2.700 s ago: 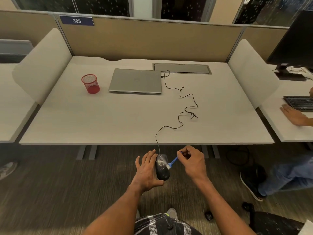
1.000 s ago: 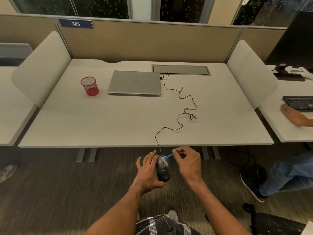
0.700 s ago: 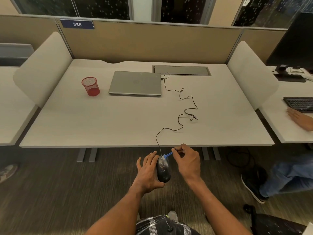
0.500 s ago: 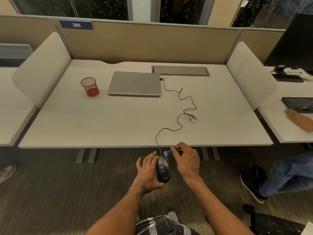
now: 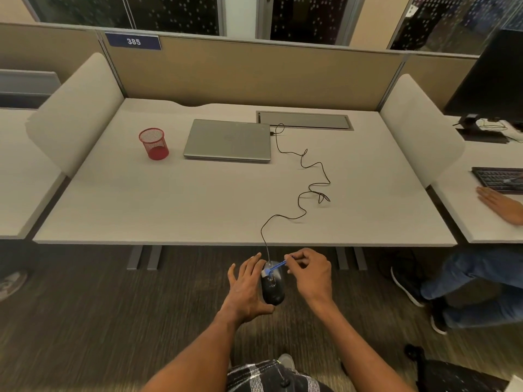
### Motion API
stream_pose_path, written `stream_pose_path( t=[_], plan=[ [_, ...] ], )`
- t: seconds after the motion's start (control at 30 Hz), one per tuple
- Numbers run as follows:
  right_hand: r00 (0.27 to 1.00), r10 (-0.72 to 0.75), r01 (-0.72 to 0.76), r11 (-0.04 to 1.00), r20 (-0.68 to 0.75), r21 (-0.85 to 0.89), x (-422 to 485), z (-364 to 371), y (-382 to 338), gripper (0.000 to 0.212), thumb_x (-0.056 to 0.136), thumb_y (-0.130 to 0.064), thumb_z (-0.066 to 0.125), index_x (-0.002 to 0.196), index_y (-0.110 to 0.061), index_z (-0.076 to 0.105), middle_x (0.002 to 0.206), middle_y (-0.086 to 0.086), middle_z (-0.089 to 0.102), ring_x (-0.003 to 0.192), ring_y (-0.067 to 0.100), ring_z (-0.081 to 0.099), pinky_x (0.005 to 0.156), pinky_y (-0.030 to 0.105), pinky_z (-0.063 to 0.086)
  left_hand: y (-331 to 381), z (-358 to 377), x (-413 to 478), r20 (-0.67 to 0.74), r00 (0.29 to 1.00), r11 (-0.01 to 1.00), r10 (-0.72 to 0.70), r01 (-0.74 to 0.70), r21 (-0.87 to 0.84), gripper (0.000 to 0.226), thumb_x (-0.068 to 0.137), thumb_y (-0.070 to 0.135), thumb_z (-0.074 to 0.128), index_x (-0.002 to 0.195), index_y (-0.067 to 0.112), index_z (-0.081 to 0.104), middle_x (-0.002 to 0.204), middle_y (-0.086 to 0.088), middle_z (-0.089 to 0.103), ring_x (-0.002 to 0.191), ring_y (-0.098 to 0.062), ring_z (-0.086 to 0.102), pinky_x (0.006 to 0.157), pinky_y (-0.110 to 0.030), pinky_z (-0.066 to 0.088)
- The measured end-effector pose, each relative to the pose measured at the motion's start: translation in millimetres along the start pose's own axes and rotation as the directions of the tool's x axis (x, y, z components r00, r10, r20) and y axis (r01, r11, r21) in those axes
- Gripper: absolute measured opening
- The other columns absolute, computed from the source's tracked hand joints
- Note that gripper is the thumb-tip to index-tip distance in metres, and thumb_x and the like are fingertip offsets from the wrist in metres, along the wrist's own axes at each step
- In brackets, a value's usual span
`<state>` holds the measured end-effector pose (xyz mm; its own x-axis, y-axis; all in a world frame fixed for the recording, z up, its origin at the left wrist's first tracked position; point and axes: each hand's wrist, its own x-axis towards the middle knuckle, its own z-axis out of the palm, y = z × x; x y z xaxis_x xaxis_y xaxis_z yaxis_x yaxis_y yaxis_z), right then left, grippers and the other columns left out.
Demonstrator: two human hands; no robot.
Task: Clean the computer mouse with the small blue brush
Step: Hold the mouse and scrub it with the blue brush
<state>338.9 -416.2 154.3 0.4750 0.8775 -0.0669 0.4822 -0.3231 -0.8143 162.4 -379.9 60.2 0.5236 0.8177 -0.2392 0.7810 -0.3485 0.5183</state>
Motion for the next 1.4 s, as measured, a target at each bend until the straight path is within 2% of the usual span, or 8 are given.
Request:
stream_pose_path(
  t=[0.1, 0.27, 0.47, 0.63, 0.8, 1.0, 1.2, 1.4],
  plan=[
    [0.998, 0.004, -0.001, 0.999, -0.061, 0.047, -4, 0, 4, 0.010, 0.092, -0.023, 0.077, 0.088, -0.029, 0.070, 0.079, -0.011, 0.073, 0.074, 0.000, 0.071, 0.063, 0.014, 0.058, 1, 0, -1, -0.004, 1.000, 1.000, -0.006, 0.006, -0.015, 0.123, 0.067, 0.072, 0.075, 0.162, 0.030, 0.008, 0.172, 0.008, 0.000, 0.160, -0.018, -0.003, 0.125, -0.062, -0.011],
    [0.999, -0.010, 0.011, 1.000, 0.052, -0.020, -9, 0, 11, 0.007, 0.091, -0.021, 0.078, 0.090, -0.025, 0.073, 0.082, -0.013, 0.072, 0.078, -0.001, 0.070, 0.063, 0.012, 0.057, 1, 0, -1, -0.012, 1.000, 0.999, -0.016, 0.016, -0.036, 0.124, 0.068, 0.071, 0.076, 0.163, 0.028, 0.009, 0.172, 0.007, 0.000, 0.160, -0.018, -0.003, 0.126, -0.061, -0.012],
    [0.995, -0.055, 0.061, 0.996, -0.088, 0.072, -11, -9, 13, 0.010, 0.092, -0.021, 0.077, 0.088, -0.028, 0.071, 0.080, -0.015, 0.072, 0.081, -0.003, 0.070, 0.067, 0.016, 0.059, 1, -3, -3, -0.034, 0.999, 0.997, -0.024, 0.022, -0.071, 0.124, 0.066, 0.069, 0.078, 0.162, 0.029, 0.012, 0.171, 0.008, 0.004, 0.159, -0.017, 0.000, 0.126, -0.060, -0.013],
    [0.995, -0.100, 0.100, 0.995, -0.011, 0.018, -13, -17, 18, 0.011, 0.092, -0.019, 0.077, 0.089, -0.027, 0.071, 0.081, -0.015, 0.071, 0.086, -0.006, 0.067, 0.067, 0.010, 0.056, -1, -3, -3, -0.045, 0.998, 0.995, -0.034, 0.030, -0.096, 0.124, 0.065, 0.068, 0.079, 0.162, 0.027, 0.013, 0.171, 0.007, 0.005, 0.159, -0.017, 0.000, 0.125, -0.058, -0.015],
    [0.989, -0.125, 0.128, 0.991, -0.077, 0.040, -10, -20, 16, 0.007, 0.092, -0.020, 0.077, 0.092, -0.025, 0.073, 0.083, -0.015, 0.071, 0.088, -0.004, 0.068, 0.070, 0.009, 0.055, 0, -4, -3, -0.059, 0.997, 0.993, -0.046, 0.039, -0.116, 0.123, 0.065, 0.069, 0.079, 0.162, 0.028, 0.014, 0.171, 0.006, 0.008, 0.158, -0.017, 0.002, 0.125, -0.057, -0.017],
    [0.982, -0.181, 0.181, 0.983, 0.044, 0.020, -13, -20, 17, 0.005, 0.092, -0.018, 0.077, 0.093, -0.022, 0.074, 0.084, -0.013, 0.072, 0.084, 0.000, 0.070, 0.072, 0.015, 0.058, -1, -3, -2, -0.062, 0.997, 0.994, -0.054, 0.047, -0.101, 0.124, 0.065, 0.070, 0.078, 0.162, 0.025, 0.015, 0.171, 0.006, 0.009, 0.158, -0.017, 0.004, 0.126, -0.059, -0.013],
    [0.983, -0.183, 0.182, 0.978, -0.002, 0.102, -10, -18, 16, 0.004, 0.092, -0.021, 0.077, 0.094, -0.023, 0.076, 0.084, -0.013, 0.075, 0.086, -0.001, 0.071, 0.073, 0.012, 0.057, 0, -5, 1, -0.055, 0.997, 0.992, -0.061, 0.054, -0.115, 0.127, 0.065, 0.070, 0.079, 0.163, 0.024, 0.013, 0.171, 0.004, 0.011, 0.159, -0.017, 0.005, 0.126, -0.060, -0.011],
    [0.975, -0.204, 0.201, 0.979, 0.087, 0.038, -6, -16, 21, 0.008, 0.092, -0.021, 0.077, 0.091, -0.028, 0.073, 0.083, -0.015, 0.073, 0.086, 0.000, 0.071, 0.072, 0.013, 0.057, 1, -8, 4, -0.047, 0.998, 0.994, -0.049, 0.044, -0.103, 0.125, 0.066, 0.073, 0.077, 0.163, 0.026, 0.014, 0.171, 0.005, 0.009, 0.159, -0.018, 0.005, 0.126, -0.062, -0.009]
  ],
)
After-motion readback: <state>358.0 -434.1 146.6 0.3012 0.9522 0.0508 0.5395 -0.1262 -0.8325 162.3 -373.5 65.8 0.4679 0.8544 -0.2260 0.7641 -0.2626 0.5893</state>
